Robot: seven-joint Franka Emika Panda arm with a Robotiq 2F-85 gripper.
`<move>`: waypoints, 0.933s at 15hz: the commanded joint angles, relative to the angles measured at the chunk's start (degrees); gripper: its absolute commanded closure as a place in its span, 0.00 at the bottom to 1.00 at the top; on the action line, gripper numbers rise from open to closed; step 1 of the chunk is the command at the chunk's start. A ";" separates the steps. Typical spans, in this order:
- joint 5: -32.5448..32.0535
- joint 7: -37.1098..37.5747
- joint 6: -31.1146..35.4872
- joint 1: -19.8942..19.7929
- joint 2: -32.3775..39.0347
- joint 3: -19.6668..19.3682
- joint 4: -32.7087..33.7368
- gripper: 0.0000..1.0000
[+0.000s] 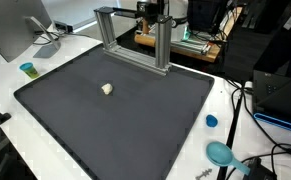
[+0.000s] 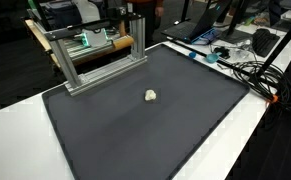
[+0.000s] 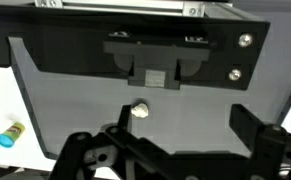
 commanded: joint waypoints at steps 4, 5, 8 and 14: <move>1.01 0.59 -1.56 -2.80 -2.34 -3.93 -3.99 0.00; 0.13 0.52 -1.81 -2.09 -0.47 -2.14 -2.36 0.00; -0.05 0.89 -1.96 -3.01 -0.55 -3.00 -2.93 0.00; 0.54 -1.05 -0.57 -1.55 -3.27 -3.22 -6.05 0.00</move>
